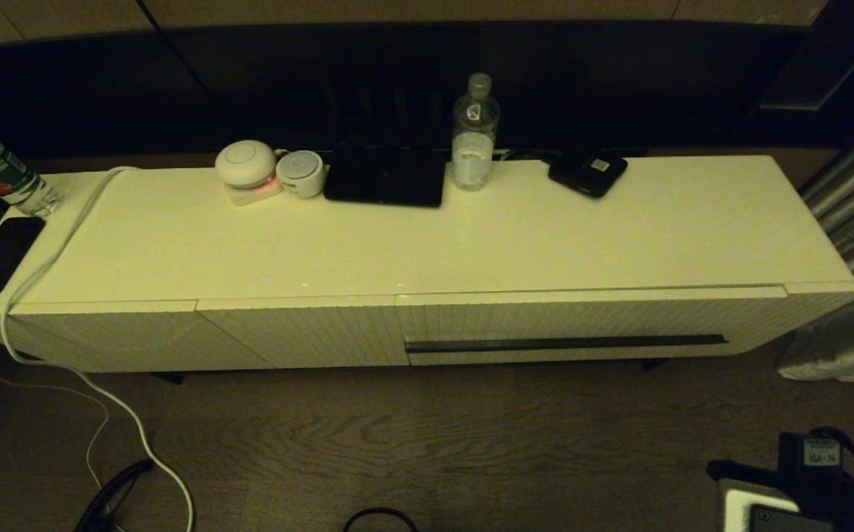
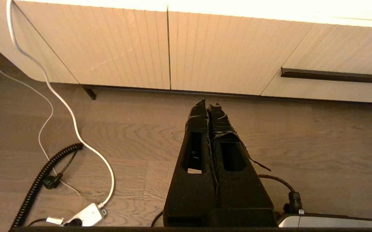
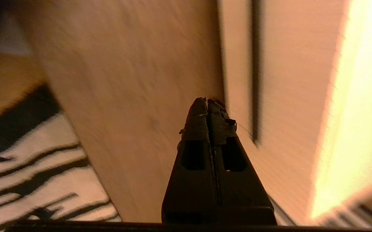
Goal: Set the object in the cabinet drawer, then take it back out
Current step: Open the drawer
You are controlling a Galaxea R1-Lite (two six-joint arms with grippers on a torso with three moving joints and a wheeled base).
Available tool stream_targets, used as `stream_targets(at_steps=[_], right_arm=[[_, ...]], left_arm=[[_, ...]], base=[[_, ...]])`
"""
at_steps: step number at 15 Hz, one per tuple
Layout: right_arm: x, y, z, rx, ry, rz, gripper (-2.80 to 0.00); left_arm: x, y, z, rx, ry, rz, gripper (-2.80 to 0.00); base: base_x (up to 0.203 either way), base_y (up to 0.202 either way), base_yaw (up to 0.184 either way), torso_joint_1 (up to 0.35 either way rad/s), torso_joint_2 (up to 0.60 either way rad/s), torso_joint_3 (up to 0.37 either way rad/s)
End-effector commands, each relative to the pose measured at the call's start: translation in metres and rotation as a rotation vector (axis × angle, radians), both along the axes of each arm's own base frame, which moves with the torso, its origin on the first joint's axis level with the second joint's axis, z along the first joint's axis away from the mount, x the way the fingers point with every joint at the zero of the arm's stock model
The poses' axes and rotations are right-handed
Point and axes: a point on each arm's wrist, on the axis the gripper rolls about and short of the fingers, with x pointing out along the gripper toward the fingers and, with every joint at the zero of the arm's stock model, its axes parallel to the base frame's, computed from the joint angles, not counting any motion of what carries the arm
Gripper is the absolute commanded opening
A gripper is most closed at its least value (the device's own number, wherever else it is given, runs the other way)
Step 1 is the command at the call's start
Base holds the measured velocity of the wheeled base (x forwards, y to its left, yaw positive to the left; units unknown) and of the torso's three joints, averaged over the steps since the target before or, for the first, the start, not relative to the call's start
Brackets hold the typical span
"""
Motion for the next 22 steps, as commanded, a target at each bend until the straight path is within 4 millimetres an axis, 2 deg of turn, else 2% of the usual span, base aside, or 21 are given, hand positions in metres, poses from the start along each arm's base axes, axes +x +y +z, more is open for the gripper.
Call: stream_targets(at_steps=[1,5,8,14,15,18,22], right_arm=[[0.020,0.006,-0.016,-0.006,0.105,0.052,-2.80],[0.042,0.017,-0.037,0.015,0.237,0.145,-2.80],[0.066,0.032,-0.042,0.143,0.315,0.309,-2.80],[0.080,0.028,-0.050,0.083,0.307,0.190,-2.80],[0.081,0.029,-0.049,0.093,0.278,0.186,0.00],[0.082,0.029,-0.050,0.133,0.247,0.140,0.00],[0.079,0.034,-0.064,0.130,0.236,0.167,0.00]], left_arm=[[0.000,0.000,0.000,-0.001,-0.002,0.001,-2.80],[0.000,0.000,0.000,-0.001,-0.002,0.001,-2.80],[0.000,0.000,0.000,-0.001,-0.002,0.001,-2.80],[0.000,0.000,0.000,-0.001,-0.001,0.001,-2.80],[0.000,0.000,0.000,-0.001,-0.002,0.001,-2.80],[0.000,0.000,0.000,-0.001,-0.002,0.001,-2.80],[0.000,0.000,0.000,-0.001,-0.002,0.001,-2.80]], base=[[0.000,0.000,0.000,0.000,0.00,0.000],[0.000,0.000,0.000,0.000,0.00,0.000],[0.000,0.000,0.000,0.000,0.00,0.000],[0.000,0.000,0.000,0.000,0.00,0.000],[0.000,0.000,0.000,0.000,0.00,0.000],[0.000,0.000,0.000,0.000,0.00,0.000],[0.000,0.000,0.000,0.000,0.00,0.000]])
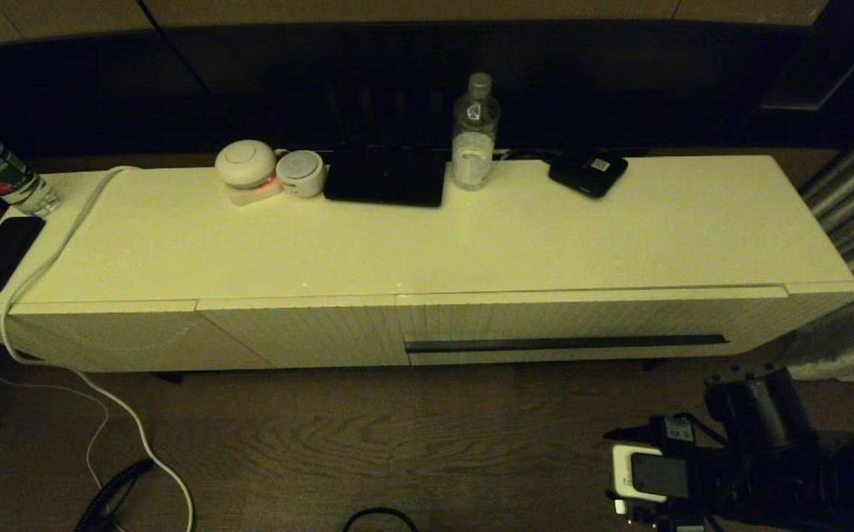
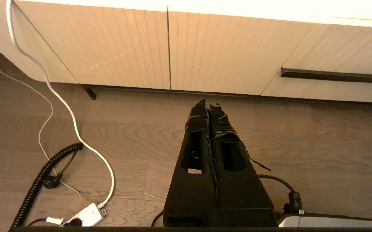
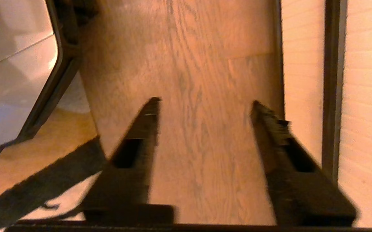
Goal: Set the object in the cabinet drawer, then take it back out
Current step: Open the drawer
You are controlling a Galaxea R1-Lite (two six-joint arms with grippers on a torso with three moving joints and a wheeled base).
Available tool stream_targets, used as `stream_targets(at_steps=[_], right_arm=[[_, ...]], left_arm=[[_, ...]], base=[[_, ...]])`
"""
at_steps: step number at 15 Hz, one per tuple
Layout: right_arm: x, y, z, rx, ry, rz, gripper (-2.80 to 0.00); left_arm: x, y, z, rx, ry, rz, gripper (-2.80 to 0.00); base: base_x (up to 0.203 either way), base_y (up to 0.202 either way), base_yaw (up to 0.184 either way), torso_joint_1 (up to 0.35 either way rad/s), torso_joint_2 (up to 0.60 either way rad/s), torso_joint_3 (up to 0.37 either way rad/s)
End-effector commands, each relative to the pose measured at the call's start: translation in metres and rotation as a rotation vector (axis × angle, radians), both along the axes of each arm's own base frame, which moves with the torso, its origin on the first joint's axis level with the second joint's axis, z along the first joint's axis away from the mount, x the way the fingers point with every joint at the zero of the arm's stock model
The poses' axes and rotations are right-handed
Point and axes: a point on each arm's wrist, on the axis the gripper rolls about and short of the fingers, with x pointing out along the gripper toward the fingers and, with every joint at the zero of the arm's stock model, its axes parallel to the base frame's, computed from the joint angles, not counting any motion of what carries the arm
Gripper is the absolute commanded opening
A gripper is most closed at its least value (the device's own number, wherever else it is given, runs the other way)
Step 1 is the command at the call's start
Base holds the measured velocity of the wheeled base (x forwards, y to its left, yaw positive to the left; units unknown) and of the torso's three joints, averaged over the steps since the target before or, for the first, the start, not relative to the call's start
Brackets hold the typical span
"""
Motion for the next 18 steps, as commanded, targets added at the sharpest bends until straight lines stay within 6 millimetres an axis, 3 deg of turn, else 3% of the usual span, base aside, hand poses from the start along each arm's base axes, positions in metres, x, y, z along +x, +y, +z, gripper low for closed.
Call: stream_targets(at_steps=[1,5,11,18], right_arm=[[0.000,0.002,-0.010,-0.022,0.036,0.010,0.00],[0.018,0.007,-0.007,-0.042,0.085,0.003,0.00],[0.065,0.008,-0.011,-0.051,0.088,-0.047,0.00],[0.077,0.001,-0.019,-0.115,0.074,-0.010,0.00]], left_arm=[[0.000,0.000,0.000,-0.001,-0.002,0.001,-2.80],[0.000,0.000,0.000,-0.001,-0.002,0.001,-2.80],[0.000,0.000,0.000,-0.001,-0.002,0.001,-2.80],[0.000,0.000,0.000,-0.001,-0.002,0.001,-2.80]], base=[[0.000,0.000,0.000,0.000,0.00,0.000],[0.000,0.000,0.000,0.000,0.00,0.000],[0.000,0.000,0.000,0.000,0.00,0.000],[0.000,0.000,0.000,0.000,0.00,0.000]])
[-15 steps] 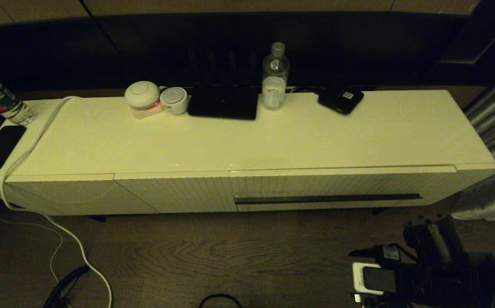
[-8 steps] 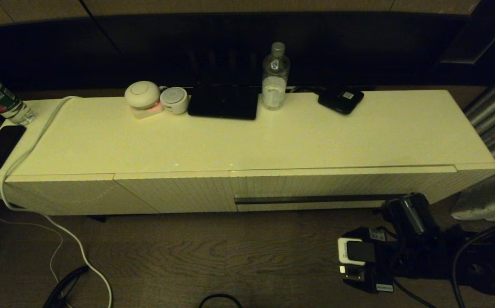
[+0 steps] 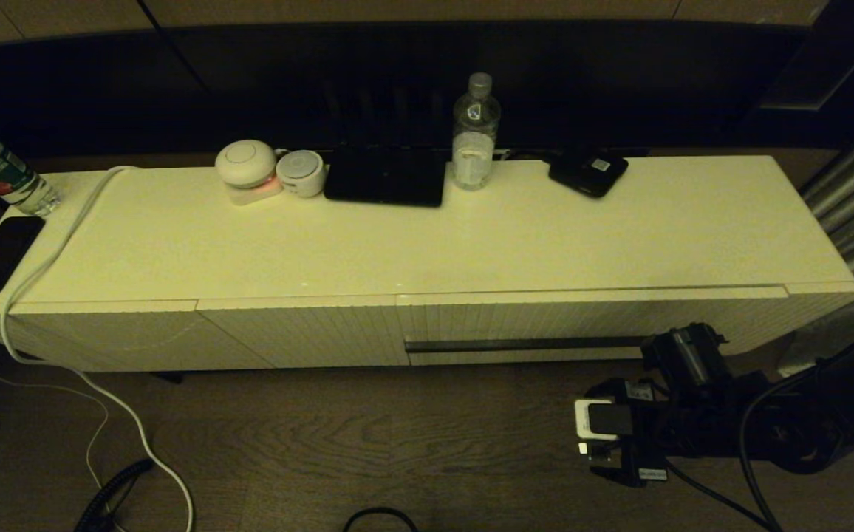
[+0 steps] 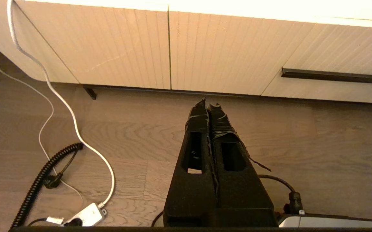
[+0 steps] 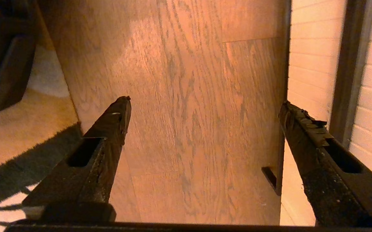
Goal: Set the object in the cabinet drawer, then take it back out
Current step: Open the drawer
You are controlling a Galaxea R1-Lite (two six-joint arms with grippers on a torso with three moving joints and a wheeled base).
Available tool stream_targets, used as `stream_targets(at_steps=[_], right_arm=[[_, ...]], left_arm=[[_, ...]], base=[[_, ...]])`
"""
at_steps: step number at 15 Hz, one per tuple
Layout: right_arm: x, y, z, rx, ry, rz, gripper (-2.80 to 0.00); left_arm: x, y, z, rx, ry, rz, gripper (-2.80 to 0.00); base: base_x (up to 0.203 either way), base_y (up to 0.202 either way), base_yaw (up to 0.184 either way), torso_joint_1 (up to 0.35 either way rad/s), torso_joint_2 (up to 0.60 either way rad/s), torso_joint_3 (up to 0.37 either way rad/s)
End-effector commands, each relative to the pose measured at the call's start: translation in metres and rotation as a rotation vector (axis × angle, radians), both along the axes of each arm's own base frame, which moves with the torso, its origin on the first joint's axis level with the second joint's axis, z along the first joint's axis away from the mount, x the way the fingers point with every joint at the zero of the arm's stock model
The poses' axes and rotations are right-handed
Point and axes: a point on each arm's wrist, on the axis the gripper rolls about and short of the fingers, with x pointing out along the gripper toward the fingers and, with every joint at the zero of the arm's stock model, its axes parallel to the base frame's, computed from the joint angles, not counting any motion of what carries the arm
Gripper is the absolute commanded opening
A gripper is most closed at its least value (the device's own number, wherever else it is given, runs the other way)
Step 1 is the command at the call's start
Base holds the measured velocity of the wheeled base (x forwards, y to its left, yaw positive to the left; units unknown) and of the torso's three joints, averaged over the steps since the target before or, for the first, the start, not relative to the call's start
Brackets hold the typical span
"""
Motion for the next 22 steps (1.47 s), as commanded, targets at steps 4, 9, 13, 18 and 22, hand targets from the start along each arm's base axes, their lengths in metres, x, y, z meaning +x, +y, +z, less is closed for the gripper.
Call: stream_targets(at_steps=[4,9,13,18,22], right_arm=[[0.011,-0.005,-0.013,-0.042,0.011,0.021,0.00],[0.025,-0.005,-0.016,-0.040,0.002,0.008,0.00],[0.040,-0.006,-0.010,-0.027,-0.043,-0.005,0.00],[0.046,-0.006,-0.016,-0.057,-0.056,0.022,0.00],[0.058,-0.009,-0.022,-0.061,-0.064,0.005,0.00]], left_arm=[[0.000,0.000,0.000,-0.001,-0.002,0.000,-2.80],[0.000,0.000,0.000,-0.001,-0.002,0.000,-2.80],[0.000,0.000,0.000,-0.001,-0.002,0.000,-2.80],[0.000,0.000,0.000,-0.001,-0.002,0.000,-2.80],[0.000,0.000,0.000,-0.001,-0.002,0.000,-2.80]], base=[[0.000,0.000,0.000,0.000,0.00,0.000],[0.000,0.000,0.000,0.000,0.00,0.000],[0.000,0.000,0.000,0.000,0.00,0.000],[0.000,0.000,0.000,0.000,0.00,0.000],[0.000,0.000,0.000,0.000,0.00,0.000]])
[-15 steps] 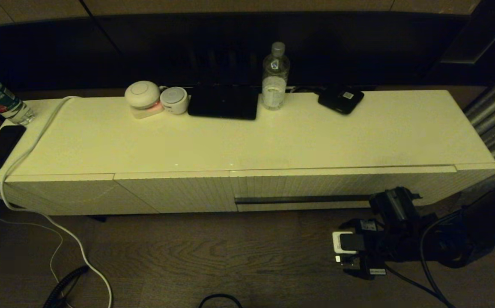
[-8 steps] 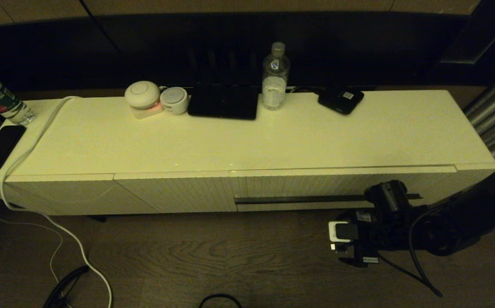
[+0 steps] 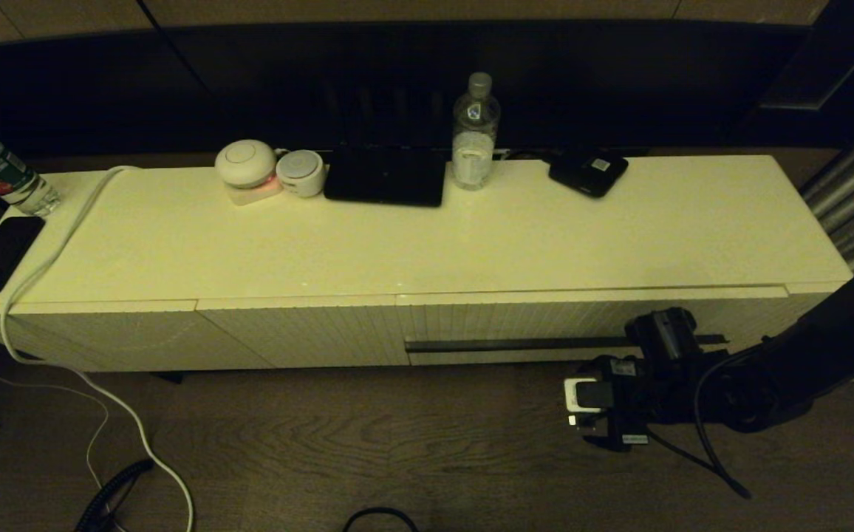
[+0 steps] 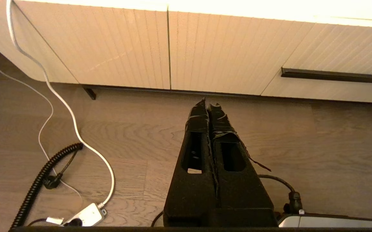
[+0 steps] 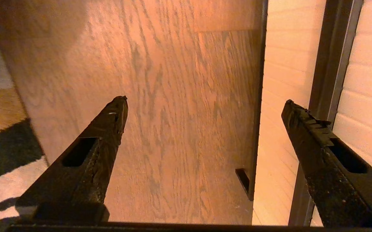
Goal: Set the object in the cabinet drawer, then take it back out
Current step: Open the drawer
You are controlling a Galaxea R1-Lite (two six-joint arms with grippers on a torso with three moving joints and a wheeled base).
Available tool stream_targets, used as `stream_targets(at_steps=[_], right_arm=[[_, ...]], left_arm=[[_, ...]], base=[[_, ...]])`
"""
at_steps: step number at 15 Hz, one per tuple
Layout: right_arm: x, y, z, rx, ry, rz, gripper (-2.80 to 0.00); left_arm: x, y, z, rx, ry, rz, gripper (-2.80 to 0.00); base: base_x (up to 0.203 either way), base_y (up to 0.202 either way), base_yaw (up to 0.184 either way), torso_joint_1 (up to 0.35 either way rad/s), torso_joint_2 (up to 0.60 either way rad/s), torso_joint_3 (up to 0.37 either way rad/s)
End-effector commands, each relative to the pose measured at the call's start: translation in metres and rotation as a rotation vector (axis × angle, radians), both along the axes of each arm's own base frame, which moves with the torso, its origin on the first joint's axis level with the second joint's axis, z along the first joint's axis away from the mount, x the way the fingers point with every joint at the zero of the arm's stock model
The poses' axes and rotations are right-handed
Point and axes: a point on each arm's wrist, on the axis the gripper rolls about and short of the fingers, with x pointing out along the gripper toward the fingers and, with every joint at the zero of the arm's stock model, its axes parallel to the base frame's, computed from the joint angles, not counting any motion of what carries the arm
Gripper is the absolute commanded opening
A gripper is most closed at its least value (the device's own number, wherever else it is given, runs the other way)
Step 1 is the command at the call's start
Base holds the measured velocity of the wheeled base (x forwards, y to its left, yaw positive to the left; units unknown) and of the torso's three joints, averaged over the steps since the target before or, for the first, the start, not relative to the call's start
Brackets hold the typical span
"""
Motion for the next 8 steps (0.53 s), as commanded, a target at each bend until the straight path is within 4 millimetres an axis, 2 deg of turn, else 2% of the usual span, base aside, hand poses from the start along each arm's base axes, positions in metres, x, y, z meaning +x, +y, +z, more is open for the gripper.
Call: stream_targets(at_steps=[1,8], right_arm=[[0.009,-0.001,-0.004,-0.003,-0.007,-0.006,0.00],[0.027,0.000,-0.004,0.012,-0.074,-0.015,0.00]], left_arm=[[0.000,0.000,0.000,-0.001,-0.002,0.001,-2.80],[0.000,0.000,0.000,-0.001,-0.002,0.001,-2.80]], base=[[0.000,0.000,0.000,0.000,0.00,0.000],[0.000,0.000,0.000,0.000,0.00,0.000]])
